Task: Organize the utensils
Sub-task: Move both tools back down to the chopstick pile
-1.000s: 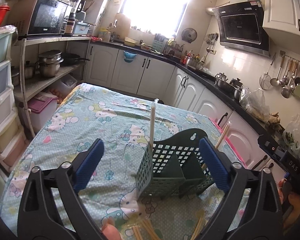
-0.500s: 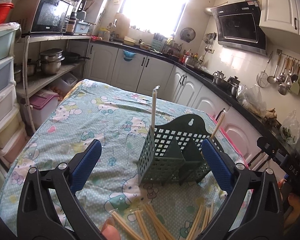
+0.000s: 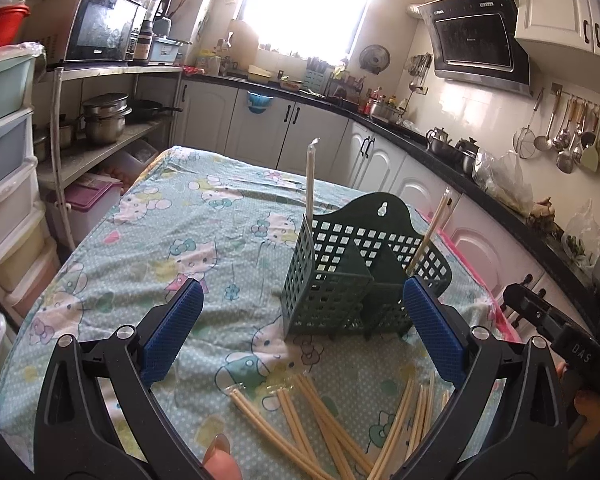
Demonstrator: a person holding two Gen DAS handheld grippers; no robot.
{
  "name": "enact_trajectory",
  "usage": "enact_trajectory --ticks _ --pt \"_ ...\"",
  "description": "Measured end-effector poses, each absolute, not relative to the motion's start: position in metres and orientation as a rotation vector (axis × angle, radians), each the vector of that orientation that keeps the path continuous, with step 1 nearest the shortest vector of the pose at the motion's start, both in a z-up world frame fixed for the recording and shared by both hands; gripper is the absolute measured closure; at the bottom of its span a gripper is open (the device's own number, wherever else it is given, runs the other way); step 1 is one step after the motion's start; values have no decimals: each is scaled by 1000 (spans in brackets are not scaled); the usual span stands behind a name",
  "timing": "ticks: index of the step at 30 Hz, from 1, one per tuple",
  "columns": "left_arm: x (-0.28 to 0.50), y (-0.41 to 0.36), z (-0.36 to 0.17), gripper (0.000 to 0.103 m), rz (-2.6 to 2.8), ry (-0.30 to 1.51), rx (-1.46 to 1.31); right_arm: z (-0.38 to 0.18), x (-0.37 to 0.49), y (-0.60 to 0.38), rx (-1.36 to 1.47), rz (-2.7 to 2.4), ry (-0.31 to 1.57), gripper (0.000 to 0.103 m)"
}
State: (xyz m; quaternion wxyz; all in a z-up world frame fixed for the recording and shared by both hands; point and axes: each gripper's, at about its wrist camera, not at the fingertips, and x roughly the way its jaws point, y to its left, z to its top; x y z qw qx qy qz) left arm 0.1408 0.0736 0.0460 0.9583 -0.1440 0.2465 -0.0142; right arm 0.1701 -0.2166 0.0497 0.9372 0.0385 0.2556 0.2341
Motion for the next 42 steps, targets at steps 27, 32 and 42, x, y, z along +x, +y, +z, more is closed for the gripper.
enact_trajectory --ticks 27,32,42 --pt "125 89 -2 11 10 643 -368 7 147 -216 29 518 669 40" --pt "124 89 -11 11 8 674 -378 -3 144 -216 16 525 702 40" --pt "125 87 -33 11 -23 750 -414 -23 148 -219 18 523 784 52"
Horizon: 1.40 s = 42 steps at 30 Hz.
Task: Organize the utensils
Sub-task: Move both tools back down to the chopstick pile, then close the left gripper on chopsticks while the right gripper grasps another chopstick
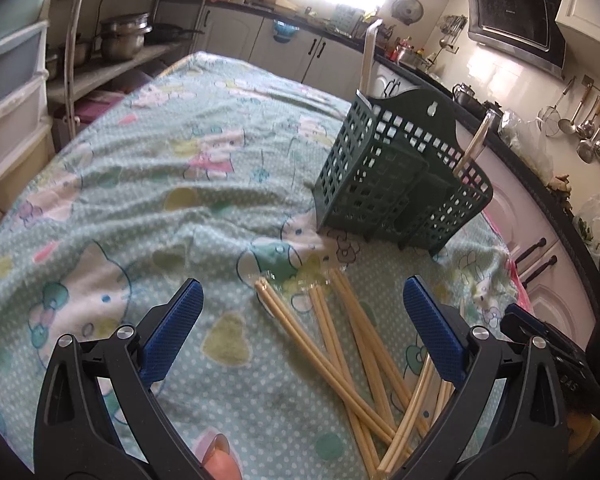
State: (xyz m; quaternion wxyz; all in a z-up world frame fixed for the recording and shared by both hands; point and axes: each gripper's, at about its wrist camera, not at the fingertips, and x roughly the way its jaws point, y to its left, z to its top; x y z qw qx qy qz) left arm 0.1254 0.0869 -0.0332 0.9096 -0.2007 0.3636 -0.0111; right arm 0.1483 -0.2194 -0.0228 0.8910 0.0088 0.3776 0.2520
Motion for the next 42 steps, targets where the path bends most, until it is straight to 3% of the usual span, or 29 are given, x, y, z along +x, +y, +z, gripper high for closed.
enact_trajectory --ticks 1,3,5,7,15,20,22,26,38,42 --pt "126 87 -36 12 -30 761 -422 -25 151 -220 28 520 797 55" --pt "127 86 -43 21 -45 783 -434 -32 157 -223 49 508 830 58" --pt "128 85 -49 36 -60 810 -450 -40 166 -227 83 494 876 63" --pt "130 85 -57 42 -74 840 -480 -45 173 -229 121 483 913 64" --pt "141 91 -73 49 -80 896 -563 -61 206 -237 216 424 1023 64" --pt "152 95 -75 50 -75 912 -591 -69 221 -237 258 407 1058 70" --pt "158 96 -75 52 -64 918 -595 -69 224 -237 251 393 1060 79" --pt "168 100 -76 60 -38 924 -598 -71 229 -243 272 390 1061 90" --pt "176 111 -80 90 8 930 -595 -48 215 -262 359 455 972 92" --pt "170 114 -77 94 -19 919 -617 -35 207 -259 347 483 930 93"
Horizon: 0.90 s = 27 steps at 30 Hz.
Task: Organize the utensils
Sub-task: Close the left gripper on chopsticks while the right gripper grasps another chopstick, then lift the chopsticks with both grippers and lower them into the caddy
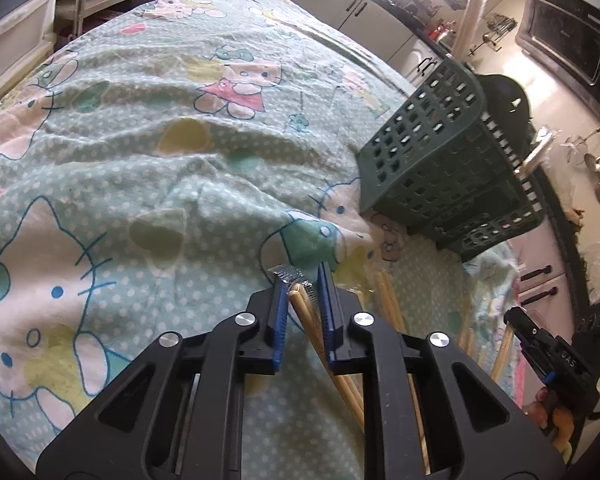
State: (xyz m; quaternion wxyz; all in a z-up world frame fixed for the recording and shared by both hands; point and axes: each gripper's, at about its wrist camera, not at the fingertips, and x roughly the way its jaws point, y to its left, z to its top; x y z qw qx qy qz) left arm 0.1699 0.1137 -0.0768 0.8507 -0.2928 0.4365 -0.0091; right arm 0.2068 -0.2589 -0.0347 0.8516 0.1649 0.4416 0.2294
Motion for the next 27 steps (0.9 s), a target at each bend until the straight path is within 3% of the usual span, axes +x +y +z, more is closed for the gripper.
enact_trajectory --ticks 27 --pt "120 74 47 98 -141 593 -453 63 154 -238 241 618 627 96"
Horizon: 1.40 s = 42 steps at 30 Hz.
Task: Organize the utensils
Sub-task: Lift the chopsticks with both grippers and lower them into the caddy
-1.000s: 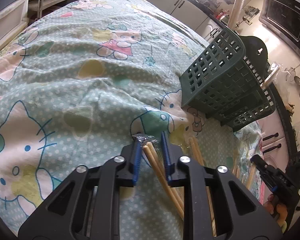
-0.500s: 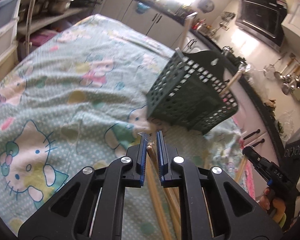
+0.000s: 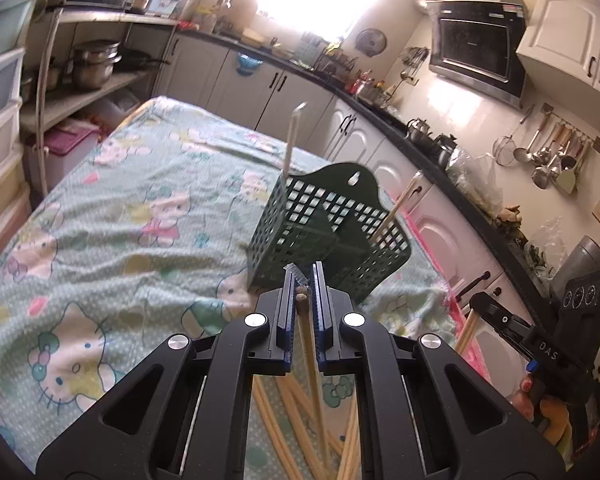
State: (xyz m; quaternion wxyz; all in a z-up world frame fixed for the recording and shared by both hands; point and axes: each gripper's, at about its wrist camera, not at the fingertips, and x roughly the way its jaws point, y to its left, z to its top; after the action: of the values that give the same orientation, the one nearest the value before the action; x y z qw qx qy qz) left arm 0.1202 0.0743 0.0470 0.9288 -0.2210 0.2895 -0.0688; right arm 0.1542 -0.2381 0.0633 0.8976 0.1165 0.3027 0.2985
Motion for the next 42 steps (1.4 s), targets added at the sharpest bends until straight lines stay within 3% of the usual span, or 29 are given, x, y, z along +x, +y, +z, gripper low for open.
enact_trajectory --ticks 42 --pt "155 8 173 100 -301 340 -286 166 158 -243 171 606 323 96"
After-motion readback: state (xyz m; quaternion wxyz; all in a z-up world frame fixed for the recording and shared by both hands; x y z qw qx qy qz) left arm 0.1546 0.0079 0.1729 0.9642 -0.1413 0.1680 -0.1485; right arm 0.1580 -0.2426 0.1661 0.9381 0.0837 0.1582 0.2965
